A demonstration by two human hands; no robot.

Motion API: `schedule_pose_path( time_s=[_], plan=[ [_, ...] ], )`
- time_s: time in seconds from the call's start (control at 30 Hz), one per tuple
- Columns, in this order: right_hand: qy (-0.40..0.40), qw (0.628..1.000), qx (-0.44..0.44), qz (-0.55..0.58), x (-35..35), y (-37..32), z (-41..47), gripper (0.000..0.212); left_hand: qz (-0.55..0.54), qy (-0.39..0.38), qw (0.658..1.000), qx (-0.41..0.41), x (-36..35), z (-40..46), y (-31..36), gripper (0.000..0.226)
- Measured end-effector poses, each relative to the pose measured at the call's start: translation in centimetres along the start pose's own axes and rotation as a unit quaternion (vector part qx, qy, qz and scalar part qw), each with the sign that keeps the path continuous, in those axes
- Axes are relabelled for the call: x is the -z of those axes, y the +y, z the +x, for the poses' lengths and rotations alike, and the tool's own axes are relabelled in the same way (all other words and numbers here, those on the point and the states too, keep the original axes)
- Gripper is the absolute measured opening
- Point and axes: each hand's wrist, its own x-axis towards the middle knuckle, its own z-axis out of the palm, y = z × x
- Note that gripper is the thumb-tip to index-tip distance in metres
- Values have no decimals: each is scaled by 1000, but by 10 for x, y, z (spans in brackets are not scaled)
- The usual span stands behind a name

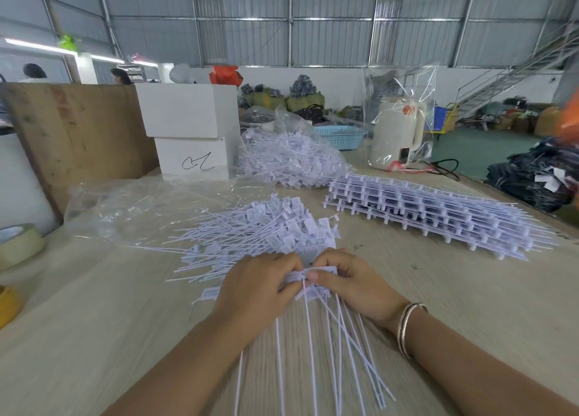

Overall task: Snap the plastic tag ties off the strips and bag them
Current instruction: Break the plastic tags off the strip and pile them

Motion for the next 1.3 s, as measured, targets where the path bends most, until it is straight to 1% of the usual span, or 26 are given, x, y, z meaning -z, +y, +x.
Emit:
schedule_pose_path(
  time_s=[0.13, 0.23, 0.4, 0.53, 0.57, 0.67, 0.73, 0.8, 0.87, 0.93, 1.0, 1.07, 1.13, 1.23, 1.3],
  plan=[
    [12, 998, 60, -33, -1, 2, 0, 16, -38, -8, 999, 30, 2, 1, -3, 14],
    [15, 995, 81, -52, 0, 2, 0, 12, -83, -10, 996, 40, 3, 1, -4, 12],
    [1, 989, 88, -116, 3, 3, -2, 8, -219, -52, 973, 53, 1, 0, -8, 5],
    [2, 994, 94, -56, 3, 0, -1, 6, -291, -49, 954, 48, -2, 1, -9, 1],
    [9, 995, 90, -34, 2, 0, -1, 8, -309, -46, 949, 48, -2, 1, -10, 1],
    [43, 995, 62, 68, 6, 2, 1, 23, -338, -19, 939, 64, -1, 2, -11, 8],
    [57, 993, 38, 99, 10, 5, 1, 18, -330, -4, 941, 73, -2, 2, -13, 8],
    [61, 996, 19, 65, 13, 6, 0, 9, -294, -2, 953, 69, -4, 1, -12, 10],
    [61, 998, 4, -25, 12, 10, 1, 7, -249, -2, 967, 58, -5, 0, -10, 11],
    [53, 988, -14, -145, 8, 12, 2, 10, -217, 7, 975, 49, -5, 0, -8, 13],
    [47, 976, -37, -208, 7, 11, 2, 9, -193, 15, 980, 49, -5, 0, -7, 18],
    [42, 974, -56, -218, 8, 10, 1, 11, -166, 18, 985, 50, -5, -1, -6, 20],
    [53, 972, -54, -221, 7, 7, 1, 12, -143, 19, 988, 51, -4, -2, -2, 19],
    [95, 972, -18, -216, 5, 2, 0, 9, -119, 33, 992, 36, -2, -2, 4, 18],
    [94, 976, 3, -195, 2, -1, -2, 15, -112, 48, 993, 9, 0, -2, 9, 16]
  ],
)
